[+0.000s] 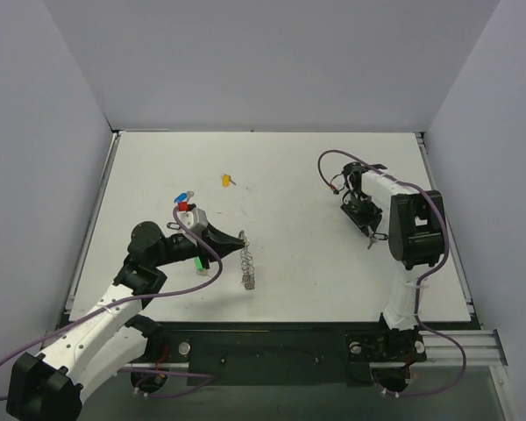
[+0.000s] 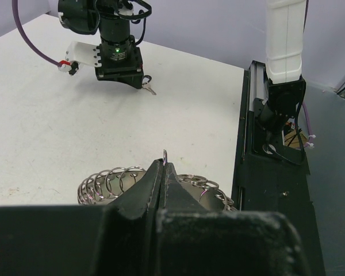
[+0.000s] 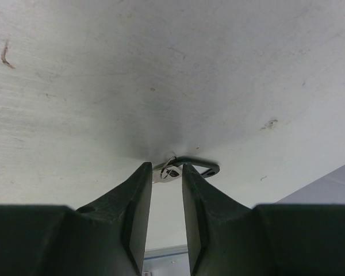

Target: Put the keys on the keyring

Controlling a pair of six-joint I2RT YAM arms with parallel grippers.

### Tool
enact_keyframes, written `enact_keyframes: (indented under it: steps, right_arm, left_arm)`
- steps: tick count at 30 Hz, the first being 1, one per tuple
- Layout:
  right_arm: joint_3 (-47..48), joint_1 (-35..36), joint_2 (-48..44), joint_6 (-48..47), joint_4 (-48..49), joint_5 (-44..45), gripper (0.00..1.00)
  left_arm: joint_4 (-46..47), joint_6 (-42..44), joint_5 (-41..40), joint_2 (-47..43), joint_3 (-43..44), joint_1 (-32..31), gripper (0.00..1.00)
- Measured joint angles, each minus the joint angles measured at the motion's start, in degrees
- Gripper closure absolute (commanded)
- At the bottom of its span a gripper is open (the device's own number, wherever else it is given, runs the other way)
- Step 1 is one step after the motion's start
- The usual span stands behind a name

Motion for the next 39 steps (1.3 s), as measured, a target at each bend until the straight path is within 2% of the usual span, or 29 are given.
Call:
enact_keyframes:
  steps: [39]
  right_arm:
    - [5.6,-0.5,4.2,-0.2,-6.0,-0.5,0.76]
  left_arm:
    - [-0.2,0.0,0.0,0.3,0.0,0.0,1.00]
